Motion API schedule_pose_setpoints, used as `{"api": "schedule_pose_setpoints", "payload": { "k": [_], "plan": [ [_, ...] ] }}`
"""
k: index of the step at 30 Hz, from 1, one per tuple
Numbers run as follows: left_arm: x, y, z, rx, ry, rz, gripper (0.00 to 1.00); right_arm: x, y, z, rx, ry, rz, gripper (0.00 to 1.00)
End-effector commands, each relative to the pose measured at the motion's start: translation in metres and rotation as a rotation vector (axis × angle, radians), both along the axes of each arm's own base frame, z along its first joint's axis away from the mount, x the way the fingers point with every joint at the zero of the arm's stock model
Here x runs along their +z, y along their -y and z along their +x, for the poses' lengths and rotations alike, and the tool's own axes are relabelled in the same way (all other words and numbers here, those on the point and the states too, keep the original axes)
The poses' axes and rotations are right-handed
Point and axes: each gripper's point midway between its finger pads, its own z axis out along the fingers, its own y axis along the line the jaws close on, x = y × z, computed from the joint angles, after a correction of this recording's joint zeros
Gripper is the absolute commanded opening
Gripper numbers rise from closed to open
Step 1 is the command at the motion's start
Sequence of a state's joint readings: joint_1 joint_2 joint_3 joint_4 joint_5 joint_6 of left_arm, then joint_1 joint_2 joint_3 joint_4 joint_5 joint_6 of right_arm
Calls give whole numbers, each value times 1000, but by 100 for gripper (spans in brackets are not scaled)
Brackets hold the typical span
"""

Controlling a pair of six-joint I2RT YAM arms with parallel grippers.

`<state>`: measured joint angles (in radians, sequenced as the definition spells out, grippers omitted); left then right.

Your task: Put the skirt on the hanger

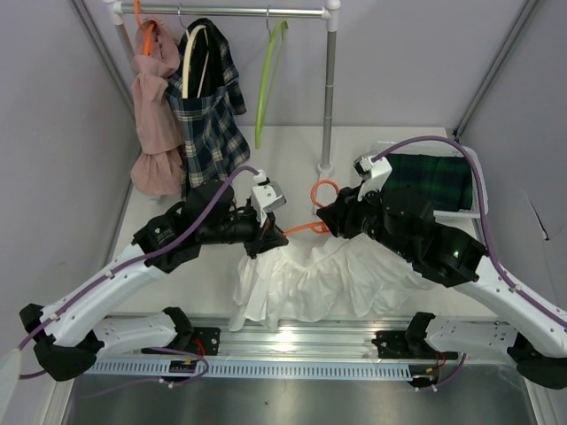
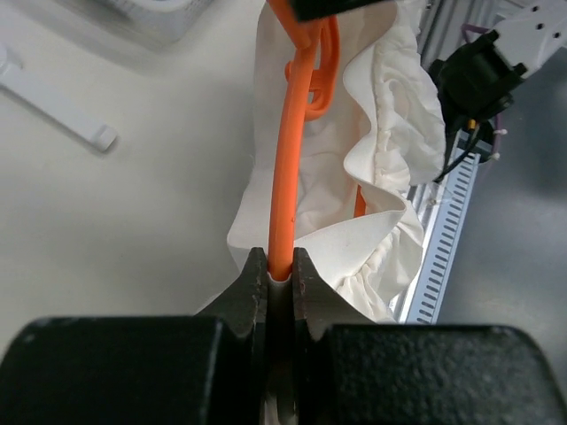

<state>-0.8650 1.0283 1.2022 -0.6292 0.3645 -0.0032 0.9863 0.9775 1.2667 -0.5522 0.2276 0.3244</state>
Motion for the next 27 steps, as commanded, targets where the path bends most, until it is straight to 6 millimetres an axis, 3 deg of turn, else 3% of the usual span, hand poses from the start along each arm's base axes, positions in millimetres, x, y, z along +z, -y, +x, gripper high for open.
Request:
{"api": "schedule_pose_setpoints", "payload": {
  "k": [1,7,12,16,17,21,27],
  "plan": [
    [13,-11,8,105,25,-46,0,31,5,7,-54,62,90,44],
    [24,-27,13,200,56,-77,0,7,19,9,-101,35,57,49],
    [45,-43,9,247,101,-127,0,-27,24,15,-136,-17,1,50],
    [48,-54,5,267,105,-116,0,-51,31,23,-186,-54,-38,48],
    [47,-55,5,271,103,-110,0,-54,33,26,-202,-59,-46,42],
    [37,-64,4,306,77,-74,0,-54,40,33,-239,-61,-49,41],
    [16,-103,19,541,44,27,0,-20,36,38,-229,-8,18,56]
  ]
}}
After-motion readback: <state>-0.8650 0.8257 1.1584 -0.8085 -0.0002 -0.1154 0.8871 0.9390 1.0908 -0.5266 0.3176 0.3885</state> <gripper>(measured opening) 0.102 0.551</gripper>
